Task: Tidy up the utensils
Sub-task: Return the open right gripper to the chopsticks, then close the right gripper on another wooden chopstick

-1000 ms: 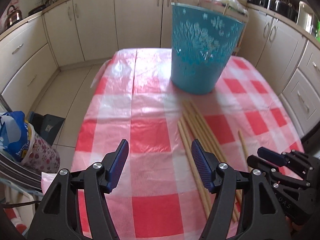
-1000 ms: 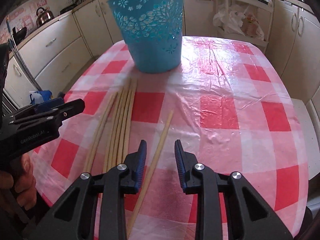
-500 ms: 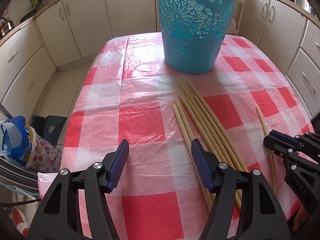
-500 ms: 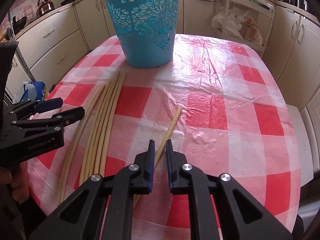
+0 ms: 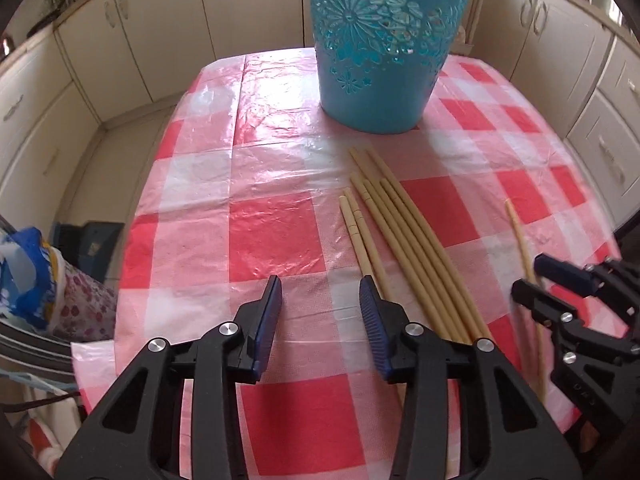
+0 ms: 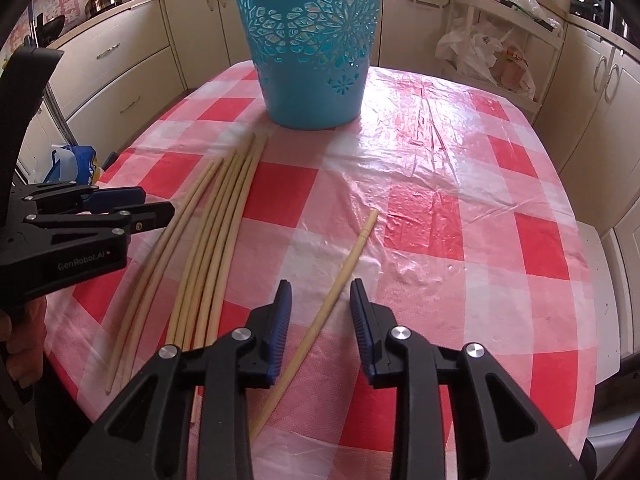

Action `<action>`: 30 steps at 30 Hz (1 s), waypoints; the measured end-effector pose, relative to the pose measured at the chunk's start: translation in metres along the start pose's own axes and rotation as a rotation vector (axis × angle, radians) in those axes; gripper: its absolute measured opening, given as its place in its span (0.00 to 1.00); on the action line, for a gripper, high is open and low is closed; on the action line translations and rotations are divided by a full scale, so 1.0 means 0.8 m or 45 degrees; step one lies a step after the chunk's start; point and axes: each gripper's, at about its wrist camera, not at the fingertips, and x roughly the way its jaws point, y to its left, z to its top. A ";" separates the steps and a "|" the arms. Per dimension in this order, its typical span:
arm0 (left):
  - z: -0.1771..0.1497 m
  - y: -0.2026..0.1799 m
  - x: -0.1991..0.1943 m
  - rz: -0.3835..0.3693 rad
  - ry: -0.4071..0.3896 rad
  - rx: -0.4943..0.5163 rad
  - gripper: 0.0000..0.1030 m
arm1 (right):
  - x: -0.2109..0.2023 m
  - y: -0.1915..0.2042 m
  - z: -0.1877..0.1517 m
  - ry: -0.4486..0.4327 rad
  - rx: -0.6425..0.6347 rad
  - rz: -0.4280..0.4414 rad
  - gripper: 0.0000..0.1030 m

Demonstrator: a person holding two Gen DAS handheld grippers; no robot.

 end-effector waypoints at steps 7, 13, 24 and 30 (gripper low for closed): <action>0.002 -0.006 0.002 -0.008 -0.004 0.003 0.37 | -0.002 -0.004 -0.002 -0.008 0.019 0.007 0.41; 0.003 -0.018 0.007 0.022 0.023 0.046 0.34 | -0.003 -0.003 -0.009 -0.028 -0.015 -0.026 0.49; 0.004 -0.015 0.006 -0.011 0.012 0.063 0.06 | -0.007 -0.027 -0.011 -0.035 0.058 0.052 0.06; 0.003 -0.005 -0.005 -0.099 -0.019 0.046 0.05 | -0.009 -0.042 -0.011 -0.032 0.150 0.133 0.06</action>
